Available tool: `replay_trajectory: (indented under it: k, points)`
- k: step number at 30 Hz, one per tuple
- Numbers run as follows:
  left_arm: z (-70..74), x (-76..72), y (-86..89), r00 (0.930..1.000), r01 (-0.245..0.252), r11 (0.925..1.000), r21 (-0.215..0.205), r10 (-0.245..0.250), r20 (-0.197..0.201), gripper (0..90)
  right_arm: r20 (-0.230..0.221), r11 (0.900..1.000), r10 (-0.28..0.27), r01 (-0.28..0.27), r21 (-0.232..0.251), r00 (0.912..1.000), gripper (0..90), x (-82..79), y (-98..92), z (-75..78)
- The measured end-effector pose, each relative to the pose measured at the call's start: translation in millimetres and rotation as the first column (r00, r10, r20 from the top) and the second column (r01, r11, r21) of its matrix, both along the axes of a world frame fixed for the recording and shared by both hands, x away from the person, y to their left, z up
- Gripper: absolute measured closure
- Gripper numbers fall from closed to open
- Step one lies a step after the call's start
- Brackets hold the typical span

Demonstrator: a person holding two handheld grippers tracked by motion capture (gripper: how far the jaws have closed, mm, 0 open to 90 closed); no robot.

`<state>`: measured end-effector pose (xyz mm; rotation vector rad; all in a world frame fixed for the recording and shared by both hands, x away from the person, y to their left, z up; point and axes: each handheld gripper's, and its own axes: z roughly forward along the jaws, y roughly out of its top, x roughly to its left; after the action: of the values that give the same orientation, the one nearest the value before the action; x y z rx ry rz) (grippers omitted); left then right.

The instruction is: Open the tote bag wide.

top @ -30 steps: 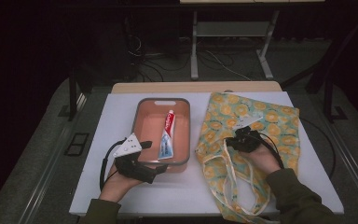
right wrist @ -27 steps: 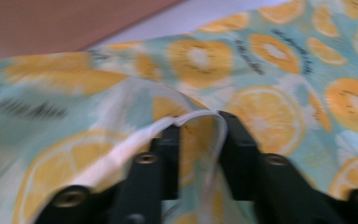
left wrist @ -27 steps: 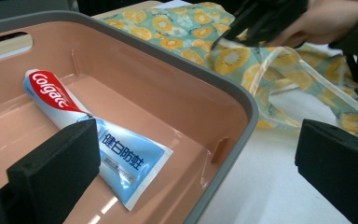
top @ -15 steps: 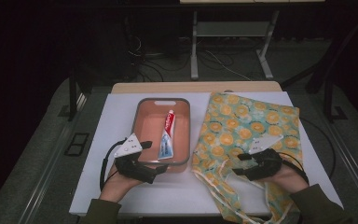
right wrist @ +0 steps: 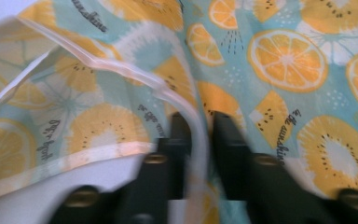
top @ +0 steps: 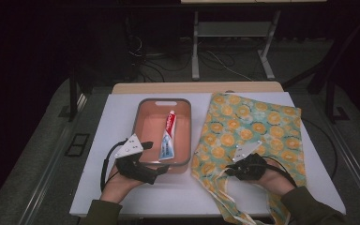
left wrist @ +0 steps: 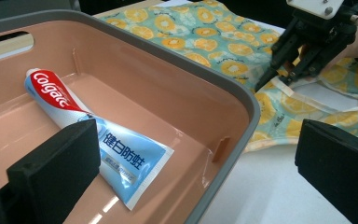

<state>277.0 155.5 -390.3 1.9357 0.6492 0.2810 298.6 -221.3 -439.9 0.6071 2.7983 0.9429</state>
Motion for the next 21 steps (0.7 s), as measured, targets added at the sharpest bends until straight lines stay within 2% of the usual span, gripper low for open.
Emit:
replay_trajectory:
  k: [3,7,8,10,11,14,15,16,18,19,21]
  points:
    - [-0.1,0.0,-0.6,1.0000,0.001,1.0000,0.003,-0.001,0.000,0.0,0.007,1.000,-0.009,0.009,-0.007,0.9999,89.4,0.7,2.1,0.8]
    - [-0.1,-0.1,-0.7,1.0000,0.000,1.0000,0.003,0.000,0.000,0.0,0.045,0.996,-0.089,0.087,0.027,0.9950,89.6,13.9,1.7,9.8]
    - [-0.1,-0.1,-0.7,1.0000,0.000,1.0000,0.003,0.000,0.000,0.0,0.045,0.996,-0.089,0.087,0.027,0.9950,89.6,13.9,1.7,9.8]
    - [-0.1,-0.1,-0.7,1.0000,-0.001,1.0000,0.002,0.001,0.000,0.0,0.046,0.991,-0.132,0.130,0.036,0.9902,89.6,24.2,2.0,13.1]
    - [-0.1,-0.1,-0.6,1.0000,-0.001,1.0000,0.002,0.001,0.000,0.0,0.047,0.983,-0.178,0.175,0.053,0.9830,89.6,36.5,2.7,14.2]
    - [-0.1,0.0,-0.3,1.0000,0.000,1.0000,0.000,0.000,-0.001,0.0,0.045,0.969,-0.242,0.240,0.050,0.9692,89.6,54.4,5.9,13.8]
    - [-0.1,0.0,-0.2,1.0000,0.000,1.0000,-0.001,0.000,-0.001,0.0,0.045,0.969,-0.242,0.240,0.050,0.9692,89.6,54.4,5.9,13.8]
    - [-0.1,0.1,-0.1,1.0000,0.000,1.0000,-0.001,0.000,-0.001,0.0,0.058,0.958,-0.284,0.281,0.052,0.9571,89.6,65.9,8.7,12.9]
    - [0.0,0.1,0.0,1.0000,0.001,1.0000,0.000,-0.001,-0.002,0.0,0.046,0.946,-0.321,0.319,0.060,0.9458,89.6,76.4,11.8,11.0]
    - [-0.1,0.1,0.0,1.0000,0.001,1.0000,-0.002,-0.001,-0.001,0.0,0.046,0.946,-0.321,0.319,0.060,0.9458,89.6,76.4,11.8,11.0]
    - [0.0,-0.1,0.2,1.0000,0.002,1.0000,-0.001,-0.002,-0.002,0.0,0.021,0.937,-0.343,0.341,0.075,0.9391,89.2,82.7,14.1,6.9]
